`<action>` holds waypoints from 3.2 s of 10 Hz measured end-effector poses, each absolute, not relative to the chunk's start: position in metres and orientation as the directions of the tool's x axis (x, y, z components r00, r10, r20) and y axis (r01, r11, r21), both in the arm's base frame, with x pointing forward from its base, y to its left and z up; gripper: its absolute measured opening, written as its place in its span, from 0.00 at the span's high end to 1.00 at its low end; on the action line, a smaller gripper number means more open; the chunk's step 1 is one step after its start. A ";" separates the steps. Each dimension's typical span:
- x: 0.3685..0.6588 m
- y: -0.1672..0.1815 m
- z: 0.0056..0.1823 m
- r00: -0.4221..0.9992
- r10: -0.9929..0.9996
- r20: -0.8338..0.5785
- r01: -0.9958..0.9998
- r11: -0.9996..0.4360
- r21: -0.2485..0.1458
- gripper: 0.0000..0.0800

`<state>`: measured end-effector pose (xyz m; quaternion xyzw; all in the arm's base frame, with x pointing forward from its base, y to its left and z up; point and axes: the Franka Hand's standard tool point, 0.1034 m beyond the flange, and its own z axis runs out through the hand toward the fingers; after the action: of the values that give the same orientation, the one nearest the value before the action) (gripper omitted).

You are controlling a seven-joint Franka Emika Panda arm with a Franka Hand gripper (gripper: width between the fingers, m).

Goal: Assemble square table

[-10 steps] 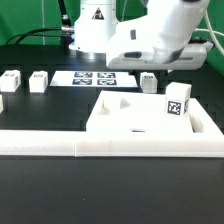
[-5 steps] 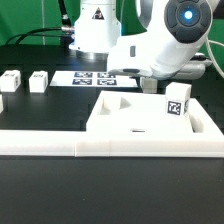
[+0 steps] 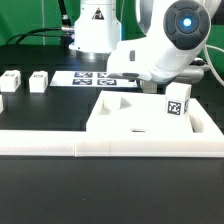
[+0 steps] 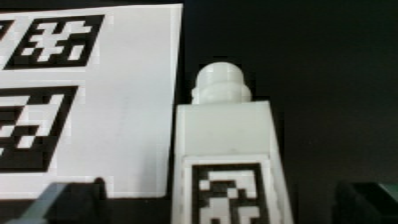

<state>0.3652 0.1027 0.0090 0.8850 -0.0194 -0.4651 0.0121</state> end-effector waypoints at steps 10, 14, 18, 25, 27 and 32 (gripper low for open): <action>0.367 0.098 0.009 0.566 -0.053 -0.822 -0.035 -0.999 0.040 0.64; 0.407 0.060 0.076 0.661 -0.008 -0.751 -0.020 -1.000 -0.007 0.64; 0.444 0.028 0.120 0.789 0.018 -0.614 -0.010 -0.999 -0.042 0.64; 0.460 0.012 0.129 0.903 0.020 -0.429 0.002 -0.999 -0.043 0.64; 0.461 0.010 0.131 0.901 0.036 -0.433 0.013 -0.998 -0.055 0.64; 0.557 -0.042 0.177 0.938 0.111 -0.327 0.092 -0.993 -0.072 0.64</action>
Offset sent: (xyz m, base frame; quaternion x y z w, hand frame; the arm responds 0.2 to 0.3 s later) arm 0.0000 0.0000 0.0000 0.0000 0.0000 0.0000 1.0000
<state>0.5568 -0.0415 0.1772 0.9841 0.0516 -0.1677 -0.0280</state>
